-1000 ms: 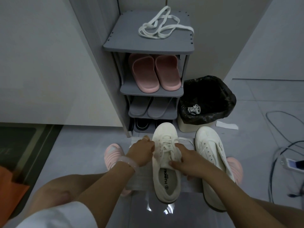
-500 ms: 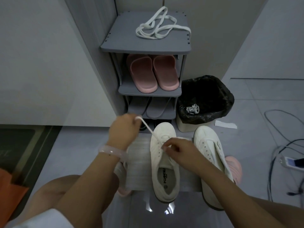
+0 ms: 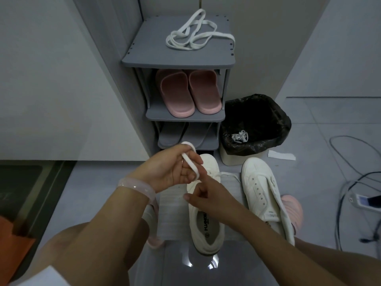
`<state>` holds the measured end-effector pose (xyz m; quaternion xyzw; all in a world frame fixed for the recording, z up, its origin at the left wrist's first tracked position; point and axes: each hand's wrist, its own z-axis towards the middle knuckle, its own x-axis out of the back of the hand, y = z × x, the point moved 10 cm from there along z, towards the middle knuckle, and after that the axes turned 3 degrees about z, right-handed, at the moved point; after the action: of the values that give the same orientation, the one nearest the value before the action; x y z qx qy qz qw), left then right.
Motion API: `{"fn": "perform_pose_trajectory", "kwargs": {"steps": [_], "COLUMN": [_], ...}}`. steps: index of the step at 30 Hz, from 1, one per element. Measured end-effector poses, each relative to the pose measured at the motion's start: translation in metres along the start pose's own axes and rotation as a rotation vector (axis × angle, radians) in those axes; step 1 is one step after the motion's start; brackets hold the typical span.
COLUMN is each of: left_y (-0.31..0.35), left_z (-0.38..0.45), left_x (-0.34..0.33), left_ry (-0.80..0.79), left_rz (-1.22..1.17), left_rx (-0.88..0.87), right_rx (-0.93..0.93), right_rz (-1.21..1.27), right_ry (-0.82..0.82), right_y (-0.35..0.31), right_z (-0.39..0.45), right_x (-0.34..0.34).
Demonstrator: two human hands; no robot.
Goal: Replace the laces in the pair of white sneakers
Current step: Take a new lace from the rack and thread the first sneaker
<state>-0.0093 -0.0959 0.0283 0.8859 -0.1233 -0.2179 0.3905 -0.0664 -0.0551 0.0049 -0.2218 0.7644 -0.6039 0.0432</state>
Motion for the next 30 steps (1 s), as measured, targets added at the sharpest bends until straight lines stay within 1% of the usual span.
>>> {"fn": "perform_pose_trajectory", "kwargs": {"steps": [2,3,6,8,10,11,13,14,15,17,19,20,22,24,27,29,30], "left_y": [0.000,0.000,0.001,0.008,0.016,0.017,0.014,0.011,0.008,0.000,-0.004,-0.004,-0.004,-0.006,-0.010,-0.014,-0.018], "left_z": [-0.001,-0.001,-0.001,0.001,0.002,0.002,-0.001,-0.002,-0.001,0.002,0.004,0.005,0.006,0.008,0.013,0.016,0.016], "left_x": [0.002,0.002,0.001,0.008,0.020,0.027,0.040,0.041,0.038,0.022,0.006,0.000,-0.009,-0.011,-0.001,0.015,0.024], "left_ry": [0.008,0.002,-0.001,0.050,0.140,0.208,0.341,0.355,0.325,0.181,0.067,0.043,0.045,0.077,0.152,0.239,0.286], "left_rz": [-0.029,-0.031,-0.037,-0.093,-0.108,-0.005,0.422,0.618,0.753,0.841,0.898,0.957,1.055,1.088,1.095,0.978,0.879], "left_rx": [0.001,0.004,-0.003,-0.071,-0.145,-0.152,-0.097,-0.074,-0.074,-0.119,-0.193,-0.234,-0.307,-0.335,-0.309,-0.254,-0.221], "right_rx": [0.005,0.013,0.036,0.039,0.015,-0.005,-0.045,-0.060,-0.065,-0.065,-0.067,-0.073,-0.087,-0.092,-0.109,-0.156,-0.172], "right_rz": [0.046,0.064,0.018,-0.026,-0.022,0.013,0.155,0.242,0.321,0.415,0.445,0.446,0.421,0.399,0.414,0.352,0.264], "right_ry": [0.086,0.097,0.027,-0.034,-0.041,-0.018,0.058,0.105,0.149,0.196,0.193,0.190,0.185,0.190,0.233,0.312,0.351], "right_y": [-0.001,-0.002,-0.006,-0.007,-0.005,-0.004,-0.003,-0.003,-0.004,-0.003,-0.004,-0.003,-0.002,-0.001,0.005,0.014,0.018], "right_z": [0.001,0.001,-0.001,-0.003,-0.005,-0.005,-0.005,-0.004,-0.004,-0.003,-0.003,-0.002,-0.002,-0.002,-0.001,-0.002,-0.003], "right_x": [0.009,0.010,0.002,-0.004,-0.004,0.001,0.014,0.022,0.030,0.041,0.042,0.041,0.038,0.037,0.043,0.054,0.061]}}
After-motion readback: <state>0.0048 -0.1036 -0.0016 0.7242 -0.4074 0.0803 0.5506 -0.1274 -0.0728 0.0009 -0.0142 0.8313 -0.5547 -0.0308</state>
